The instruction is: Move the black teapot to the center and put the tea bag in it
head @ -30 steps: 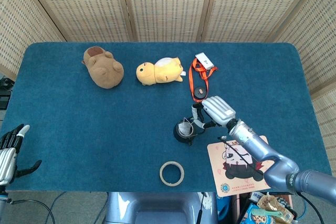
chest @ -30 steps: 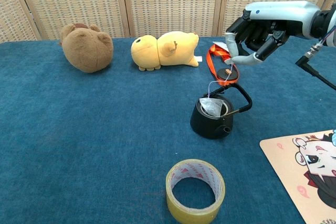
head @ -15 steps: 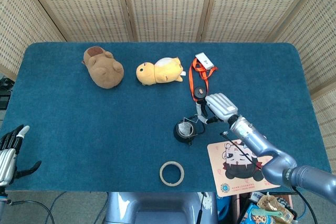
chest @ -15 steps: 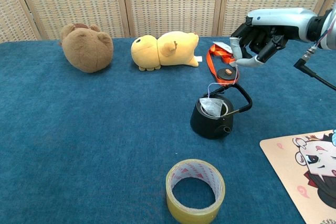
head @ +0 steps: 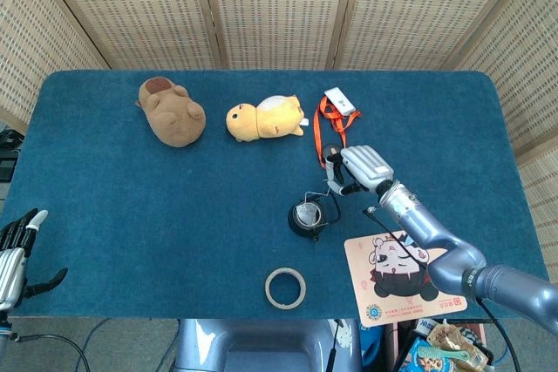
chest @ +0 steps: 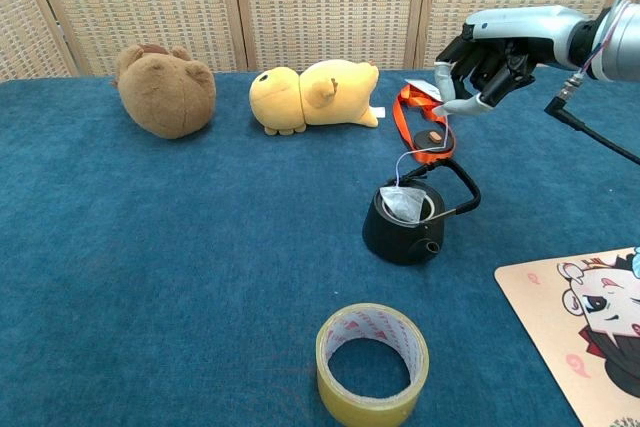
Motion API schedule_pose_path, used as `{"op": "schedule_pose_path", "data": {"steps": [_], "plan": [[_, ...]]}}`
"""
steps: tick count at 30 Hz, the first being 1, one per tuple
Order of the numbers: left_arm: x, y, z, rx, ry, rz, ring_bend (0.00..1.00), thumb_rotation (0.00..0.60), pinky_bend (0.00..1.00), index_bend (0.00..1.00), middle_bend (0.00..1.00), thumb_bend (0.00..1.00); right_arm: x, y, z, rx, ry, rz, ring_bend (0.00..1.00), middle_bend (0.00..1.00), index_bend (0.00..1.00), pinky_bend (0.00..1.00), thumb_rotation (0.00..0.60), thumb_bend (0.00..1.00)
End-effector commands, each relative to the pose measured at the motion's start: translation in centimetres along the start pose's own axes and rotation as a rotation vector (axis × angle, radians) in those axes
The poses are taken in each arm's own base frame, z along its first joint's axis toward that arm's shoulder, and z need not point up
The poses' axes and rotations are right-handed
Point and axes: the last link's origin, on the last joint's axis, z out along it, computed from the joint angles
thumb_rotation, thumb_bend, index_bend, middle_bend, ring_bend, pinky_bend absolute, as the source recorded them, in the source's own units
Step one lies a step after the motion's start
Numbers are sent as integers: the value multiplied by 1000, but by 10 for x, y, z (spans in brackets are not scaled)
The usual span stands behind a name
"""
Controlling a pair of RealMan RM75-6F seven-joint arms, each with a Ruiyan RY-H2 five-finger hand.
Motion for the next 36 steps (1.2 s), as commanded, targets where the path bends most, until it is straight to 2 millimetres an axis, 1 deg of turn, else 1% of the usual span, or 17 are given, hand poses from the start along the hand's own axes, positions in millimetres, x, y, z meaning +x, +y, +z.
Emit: {"op": "schedule_pose_path", "data": {"steps": [1, 4, 12, 13, 16, 18, 21, 27, 31, 34, 35, 36], "plan": [[0, 0, 0, 2, 0, -2, 0, 600, 0, 0, 0, 260, 3, 1, 3, -13, -5, -15, 876, 766, 516, 973, 600, 695], [0, -1, 0, 3, 0, -3, 0, 600, 0, 0, 0, 260, 4, 1, 5, -26, -6, -24, 876, 761, 393, 973, 600, 643], [-1, -3, 0, 8, -1, -6, 0, 600, 0, 0, 0, 260, 8, 1, 9, -42, 10, -34, 875, 754, 118, 974, 600, 637], [-1, -3, 0, 9, 0, -6, 0, 600, 0, 0, 0, 260, 9, 1, 9, -43, 13, -41, 876, 753, 97, 974, 600, 630], [-2, -3, 0, 9, -1, -8, 0, 600, 0, 0, 0, 260, 10, 2, 9, -51, 17, -53, 876, 749, 36, 973, 600, 569], [-2, -3, 0, 9, 1, -10, 0, 600, 0, 0, 0, 260, 10, 2, 9, -55, 14, -53, 876, 745, 8, 973, 600, 476], [-2, -3, 0, 7, 3, -15, 0, 600, 0, 0, 0, 260, 11, 3, 8, -63, 16, -57, 876, 741, 0, 974, 600, 348], [-3, -4, 0, 7, 1, -14, 0, 600, 0, 0, 0, 259, 11, 3, 7, -70, 17, -59, 876, 749, 0, 974, 600, 205], [-2, -4, 0, 9, 3, -14, 0, 600, 0, 0, 0, 259, 12, 1, 6, -61, 26, -48, 876, 751, 4, 974, 600, 197], [-2, -4, 0, 9, 2, -13, 0, 600, 0, 0, 0, 260, 12, -4, -1, -36, 19, -37, 876, 757, 60, 974, 600, 201], [-2, -4, 0, 8, 3, -13, 0, 600, 0, 0, 0, 260, 11, -5, -4, -28, 10, -39, 876, 762, 90, 975, 600, 220], [-1, -4, 0, 8, 4, -12, 0, 600, 0, 0, 0, 260, 11, -6, -7, -22, 4, -38, 879, 770, 114, 979, 600, 270]]}}
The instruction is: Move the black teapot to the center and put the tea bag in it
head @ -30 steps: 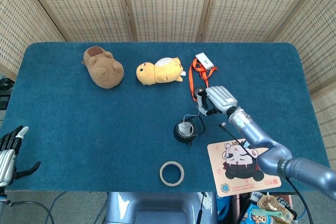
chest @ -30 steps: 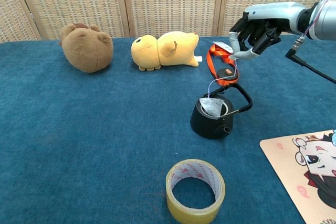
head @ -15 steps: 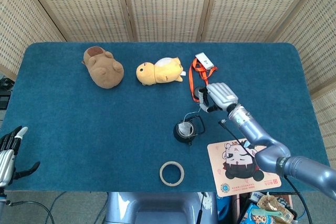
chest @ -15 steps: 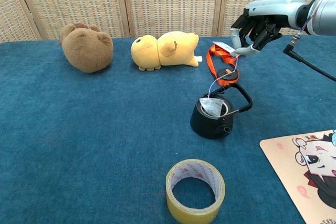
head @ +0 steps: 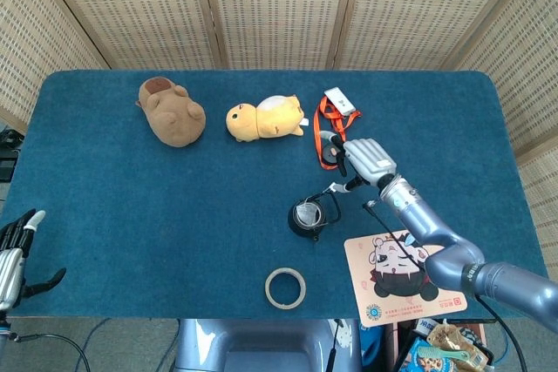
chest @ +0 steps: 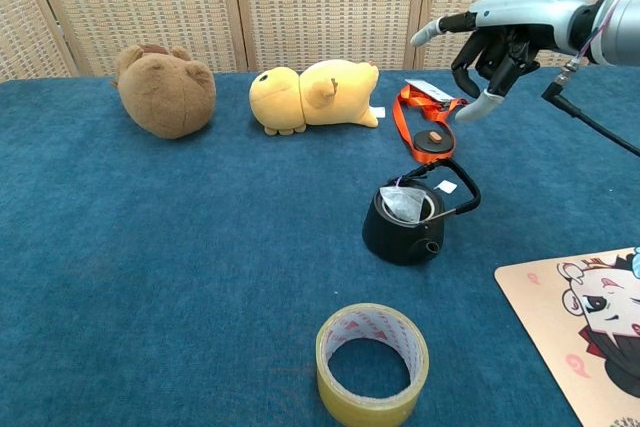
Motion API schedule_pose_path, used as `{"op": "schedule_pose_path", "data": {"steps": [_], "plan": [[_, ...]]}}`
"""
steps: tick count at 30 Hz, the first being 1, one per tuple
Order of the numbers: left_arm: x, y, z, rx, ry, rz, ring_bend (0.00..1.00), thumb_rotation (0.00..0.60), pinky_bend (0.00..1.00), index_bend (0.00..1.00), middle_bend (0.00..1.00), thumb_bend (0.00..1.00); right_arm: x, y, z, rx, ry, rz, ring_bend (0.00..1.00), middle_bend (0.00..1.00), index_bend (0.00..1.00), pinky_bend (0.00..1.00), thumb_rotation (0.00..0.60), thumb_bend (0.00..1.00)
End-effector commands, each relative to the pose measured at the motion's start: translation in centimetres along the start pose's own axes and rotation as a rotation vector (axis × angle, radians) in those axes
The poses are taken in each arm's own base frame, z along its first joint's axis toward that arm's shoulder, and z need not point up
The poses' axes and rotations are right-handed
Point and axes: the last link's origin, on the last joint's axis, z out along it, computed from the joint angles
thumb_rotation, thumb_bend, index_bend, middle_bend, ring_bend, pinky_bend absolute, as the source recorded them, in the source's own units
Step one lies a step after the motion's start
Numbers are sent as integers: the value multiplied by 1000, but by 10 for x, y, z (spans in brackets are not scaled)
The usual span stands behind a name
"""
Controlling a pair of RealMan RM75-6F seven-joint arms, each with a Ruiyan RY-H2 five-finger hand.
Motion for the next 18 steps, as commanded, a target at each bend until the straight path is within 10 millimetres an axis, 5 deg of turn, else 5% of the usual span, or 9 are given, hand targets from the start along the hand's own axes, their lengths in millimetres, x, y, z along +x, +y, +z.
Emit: {"op": "schedule_pose_path", "data": {"steps": [1, 3, 11, 13, 18], "plan": [[1, 0, 0, -2, 2, 1, 0, 600, 0, 0, 0, 260, 1, -3, -10, 25, -18, 2, 882, 778, 127, 982, 600, 318], [1, 1, 1, -3, 4, 0, 0, 600, 0, 0, 0, 259, 0, -5, -15, 39, -39, -9, 897, 804, 146, 993, 600, 453], [5, 6, 3, -19, 14, 12, 0, 600, 0, 0, 0, 260, -7, -13, -29, 75, -154, -37, 998, 958, 181, 1000, 599, 744], [6, 8, 4, -24, 17, 13, 0, 600, 0, 0, 0, 260, -10, -16, -32, 86, -182, -43, 1000, 980, 186, 1000, 568, 805], [9, 10, 6, -28, 22, 25, 0, 600, 0, 0, 0, 260, -20, -24, -40, 107, -270, -68, 1000, 1000, 187, 1000, 376, 903]]}}
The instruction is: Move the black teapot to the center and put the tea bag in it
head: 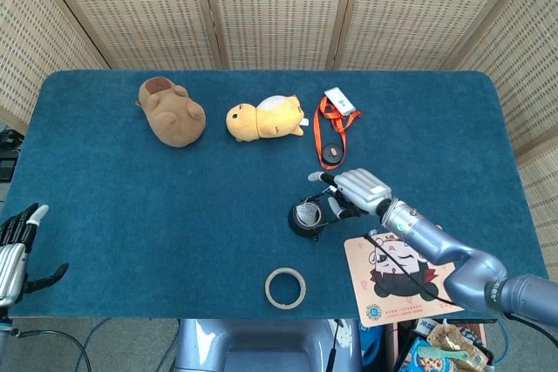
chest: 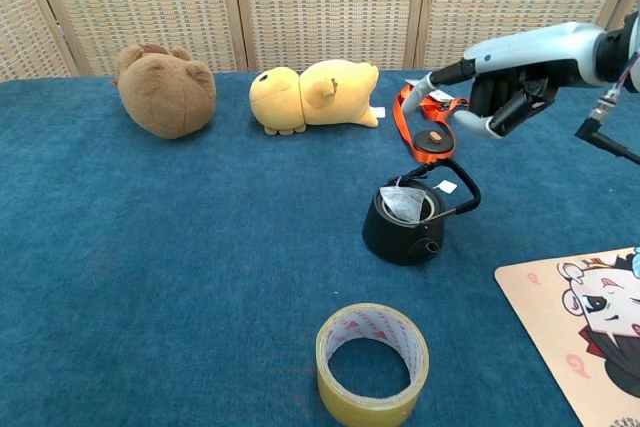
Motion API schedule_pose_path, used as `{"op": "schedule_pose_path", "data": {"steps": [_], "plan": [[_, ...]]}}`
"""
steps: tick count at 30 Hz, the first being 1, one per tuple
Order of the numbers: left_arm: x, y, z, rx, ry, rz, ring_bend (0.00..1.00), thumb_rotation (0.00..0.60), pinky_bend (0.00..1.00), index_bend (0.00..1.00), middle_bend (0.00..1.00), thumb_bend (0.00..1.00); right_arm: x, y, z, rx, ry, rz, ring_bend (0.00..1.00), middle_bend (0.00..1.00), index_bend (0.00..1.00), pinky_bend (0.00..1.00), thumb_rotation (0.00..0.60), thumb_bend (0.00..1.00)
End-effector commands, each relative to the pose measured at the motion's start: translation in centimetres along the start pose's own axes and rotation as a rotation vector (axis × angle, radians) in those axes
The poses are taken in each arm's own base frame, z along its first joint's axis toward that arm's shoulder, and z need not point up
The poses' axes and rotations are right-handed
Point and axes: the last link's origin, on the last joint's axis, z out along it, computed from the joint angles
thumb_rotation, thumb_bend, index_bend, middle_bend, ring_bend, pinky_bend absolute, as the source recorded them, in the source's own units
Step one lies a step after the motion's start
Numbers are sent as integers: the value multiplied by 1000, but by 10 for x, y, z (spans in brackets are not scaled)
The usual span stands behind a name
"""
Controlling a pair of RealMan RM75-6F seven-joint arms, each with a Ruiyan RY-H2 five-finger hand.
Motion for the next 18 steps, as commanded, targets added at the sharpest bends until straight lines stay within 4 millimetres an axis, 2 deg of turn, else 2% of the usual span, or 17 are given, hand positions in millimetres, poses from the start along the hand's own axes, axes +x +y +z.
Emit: {"op": "schedule_pose_path", "data": {"steps": [1, 5, 10, 18], "plan": [[2, 1, 1, -1, 5, 3, 0, 600, 0, 0, 0, 260, -5, -4, -2, 10, -39, -11, 1000, 1000, 187, 1000, 367, 910], [5, 3, 4, -5, 14, 12, 0, 600, 0, 0, 0, 260, -16, -13, -2, 34, -103, -33, 1000, 1000, 187, 1000, 353, 923], [6, 4, 4, -8, 12, 17, 0, 600, 0, 0, 0, 259, -20, -18, 0, 47, -130, -44, 1000, 1000, 187, 1000, 350, 939], [4, 4, 3, -4, 3, 17, 0, 600, 0, 0, 0, 259, -27, -15, 4, 37, -134, -51, 1000, 1000, 194, 1000, 348, 940]]}}
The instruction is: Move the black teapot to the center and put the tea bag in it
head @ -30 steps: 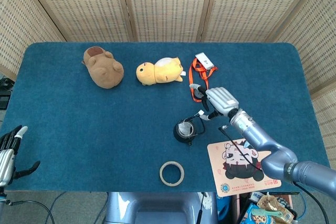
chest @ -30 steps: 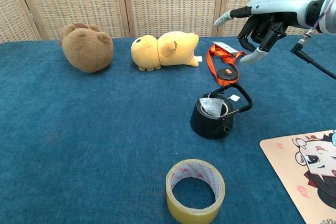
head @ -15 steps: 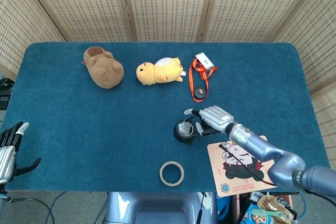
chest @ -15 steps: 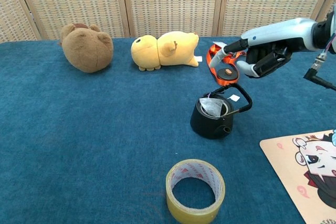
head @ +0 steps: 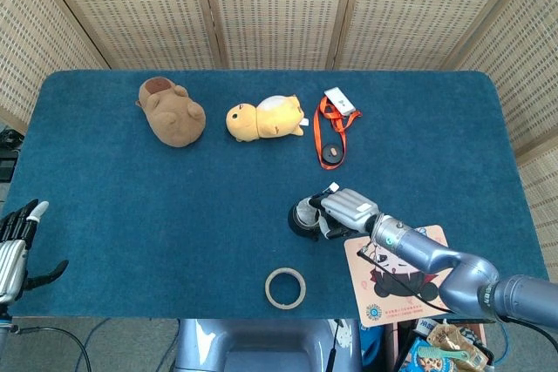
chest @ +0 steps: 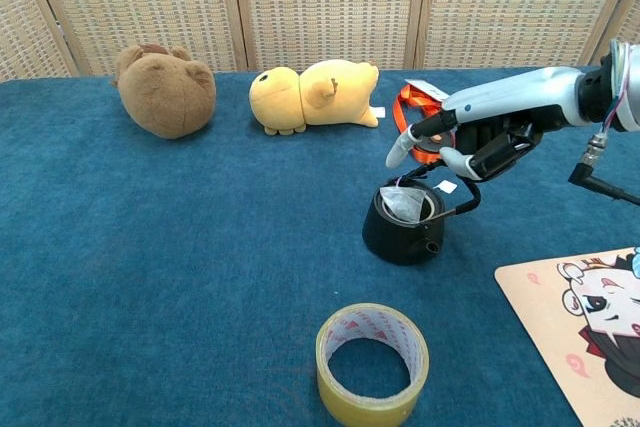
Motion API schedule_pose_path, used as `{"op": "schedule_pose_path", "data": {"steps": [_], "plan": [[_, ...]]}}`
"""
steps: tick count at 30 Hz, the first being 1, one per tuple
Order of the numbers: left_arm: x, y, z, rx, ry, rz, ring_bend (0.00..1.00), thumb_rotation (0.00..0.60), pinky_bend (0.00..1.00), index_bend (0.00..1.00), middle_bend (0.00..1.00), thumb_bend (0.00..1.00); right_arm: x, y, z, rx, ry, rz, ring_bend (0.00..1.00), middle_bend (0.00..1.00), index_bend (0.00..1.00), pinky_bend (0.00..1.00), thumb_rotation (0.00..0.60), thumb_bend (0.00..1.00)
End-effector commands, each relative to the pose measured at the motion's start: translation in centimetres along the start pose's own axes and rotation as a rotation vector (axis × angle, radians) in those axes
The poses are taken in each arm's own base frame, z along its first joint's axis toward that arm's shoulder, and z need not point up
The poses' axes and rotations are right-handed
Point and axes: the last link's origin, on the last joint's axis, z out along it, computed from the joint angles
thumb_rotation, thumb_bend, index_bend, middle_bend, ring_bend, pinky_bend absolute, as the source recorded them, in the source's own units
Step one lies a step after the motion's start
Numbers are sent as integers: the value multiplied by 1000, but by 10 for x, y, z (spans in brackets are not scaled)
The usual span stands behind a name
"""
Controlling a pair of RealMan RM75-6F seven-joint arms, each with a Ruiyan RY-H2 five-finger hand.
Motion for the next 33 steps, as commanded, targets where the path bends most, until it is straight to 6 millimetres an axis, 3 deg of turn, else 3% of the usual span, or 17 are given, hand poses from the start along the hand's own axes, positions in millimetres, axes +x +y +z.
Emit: {"op": "schedule_pose_path", "data": {"steps": [1, 33], "plan": [[0, 0, 0, 1, -1, 0, 0, 600, 0, 0, 0, 259, -3, 1, 1, -7, -10, -3, 1000, 1000, 194, 1000, 348, 940], [-5, -7, 0, 20, -16, -9, 0, 600, 0, 0, 0, 259, -27, 15, 20, -79, -113, -67, 1000, 1000, 194, 1000, 344, 939]]}}
